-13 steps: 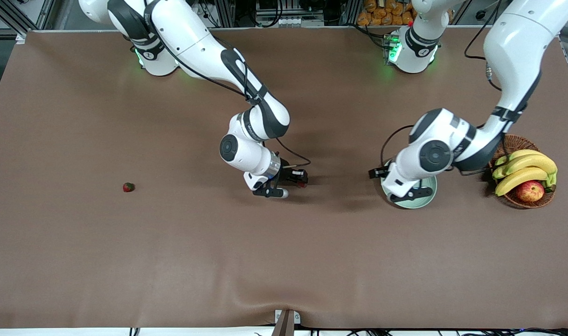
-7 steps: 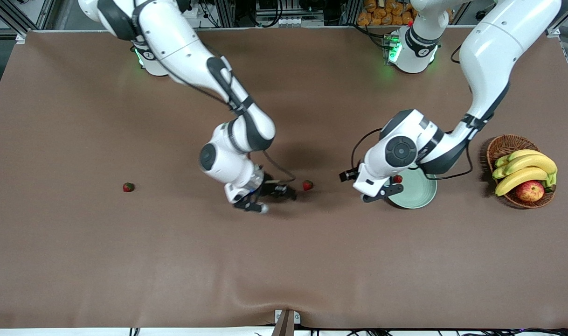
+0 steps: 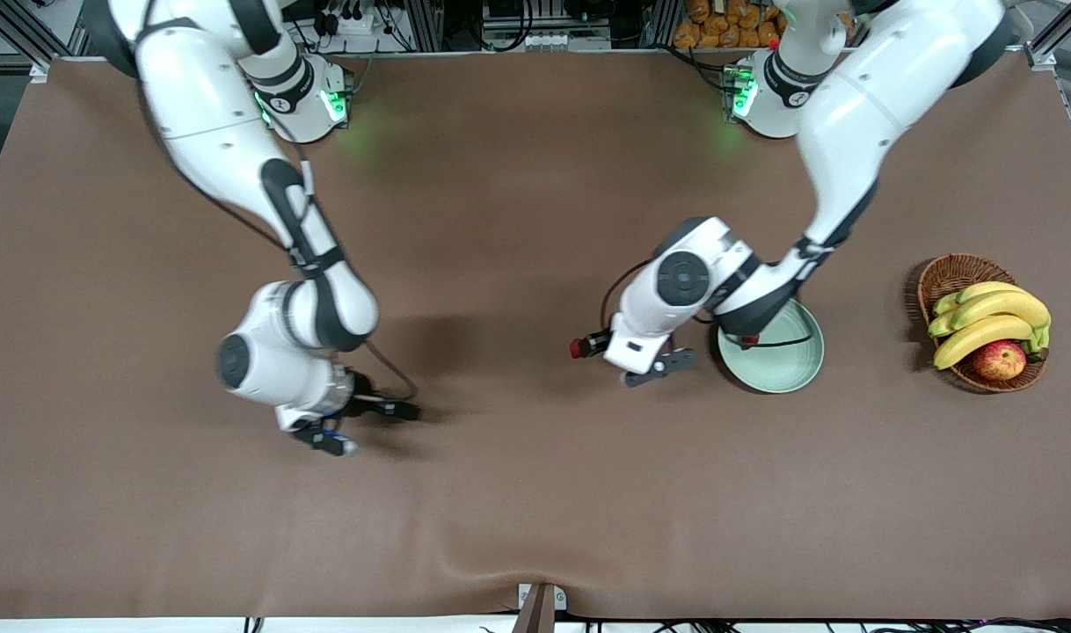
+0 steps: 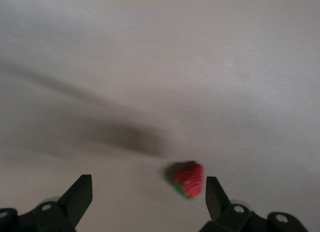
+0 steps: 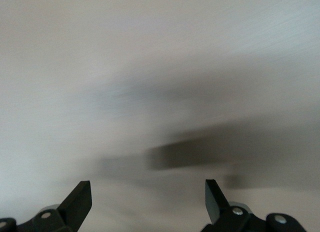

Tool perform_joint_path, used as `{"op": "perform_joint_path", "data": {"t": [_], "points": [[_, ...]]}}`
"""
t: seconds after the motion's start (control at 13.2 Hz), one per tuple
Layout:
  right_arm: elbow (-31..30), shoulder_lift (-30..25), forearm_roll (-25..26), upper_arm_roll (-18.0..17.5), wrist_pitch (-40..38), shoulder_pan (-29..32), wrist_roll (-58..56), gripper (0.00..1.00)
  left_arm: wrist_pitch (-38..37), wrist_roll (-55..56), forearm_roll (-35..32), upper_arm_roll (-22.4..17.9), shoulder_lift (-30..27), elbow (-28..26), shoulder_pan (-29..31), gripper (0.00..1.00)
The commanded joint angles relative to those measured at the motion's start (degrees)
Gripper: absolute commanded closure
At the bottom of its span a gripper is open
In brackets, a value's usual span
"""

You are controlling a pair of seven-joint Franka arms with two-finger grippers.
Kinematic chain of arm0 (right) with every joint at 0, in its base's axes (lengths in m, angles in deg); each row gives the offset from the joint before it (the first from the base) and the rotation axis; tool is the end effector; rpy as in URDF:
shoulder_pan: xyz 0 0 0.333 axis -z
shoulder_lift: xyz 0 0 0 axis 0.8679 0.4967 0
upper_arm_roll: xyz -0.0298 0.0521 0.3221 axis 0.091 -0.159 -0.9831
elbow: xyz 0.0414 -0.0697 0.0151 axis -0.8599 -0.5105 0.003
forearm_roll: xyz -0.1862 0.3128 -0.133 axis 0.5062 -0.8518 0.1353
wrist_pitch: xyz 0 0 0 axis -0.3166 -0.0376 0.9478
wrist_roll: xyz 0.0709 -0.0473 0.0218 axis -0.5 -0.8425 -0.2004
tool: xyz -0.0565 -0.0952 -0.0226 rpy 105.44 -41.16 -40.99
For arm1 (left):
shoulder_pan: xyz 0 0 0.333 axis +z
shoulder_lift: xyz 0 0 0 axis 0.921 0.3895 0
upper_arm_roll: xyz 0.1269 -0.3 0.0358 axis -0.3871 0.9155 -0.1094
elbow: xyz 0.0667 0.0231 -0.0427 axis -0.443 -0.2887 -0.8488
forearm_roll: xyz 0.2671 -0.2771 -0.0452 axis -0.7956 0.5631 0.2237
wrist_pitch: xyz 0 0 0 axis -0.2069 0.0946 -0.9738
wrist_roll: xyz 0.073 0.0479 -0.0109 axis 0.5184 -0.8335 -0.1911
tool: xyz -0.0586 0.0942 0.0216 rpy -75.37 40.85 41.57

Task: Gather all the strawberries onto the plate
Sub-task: 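Grasp the second strawberry with the left gripper while the right gripper reaches another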

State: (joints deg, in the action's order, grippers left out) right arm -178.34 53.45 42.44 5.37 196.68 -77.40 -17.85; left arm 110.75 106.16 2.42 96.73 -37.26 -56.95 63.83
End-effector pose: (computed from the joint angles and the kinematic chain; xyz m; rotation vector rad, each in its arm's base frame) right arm 0.6790 0.1734 0.2010 -2.7858 0.4121 0.1144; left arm 0.5674 -0.3992 0.2274 2.9373 0.6102 -0.1171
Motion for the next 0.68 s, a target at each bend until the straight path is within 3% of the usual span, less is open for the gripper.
{"op": "perform_joint_path", "data": {"t": [0.0, 0.3, 0.61], "points": [[-2.84, -4.13, 12.29, -1.27, -4.55, 6.17, -1.43, 0.00, -0.27, 3.28, 0.87, -3.36, 4.25, 7.25, -6.06, 0.03], [-3.10, -5.27, 24.45, -1.27, -10.35, 11.37, -3.02, 0.00, 1.57, 3.38, 0.61, -4.16, 5.57, 7.25, -6.95, 0.15], [-3.36, -5.45, 26.84, -0.92, -15.02, 14.80, -6.18, 0.00, 2.37, 3.55, 0.43, -4.25, 6.36, 6.99, -7.74, 0.27]]}}
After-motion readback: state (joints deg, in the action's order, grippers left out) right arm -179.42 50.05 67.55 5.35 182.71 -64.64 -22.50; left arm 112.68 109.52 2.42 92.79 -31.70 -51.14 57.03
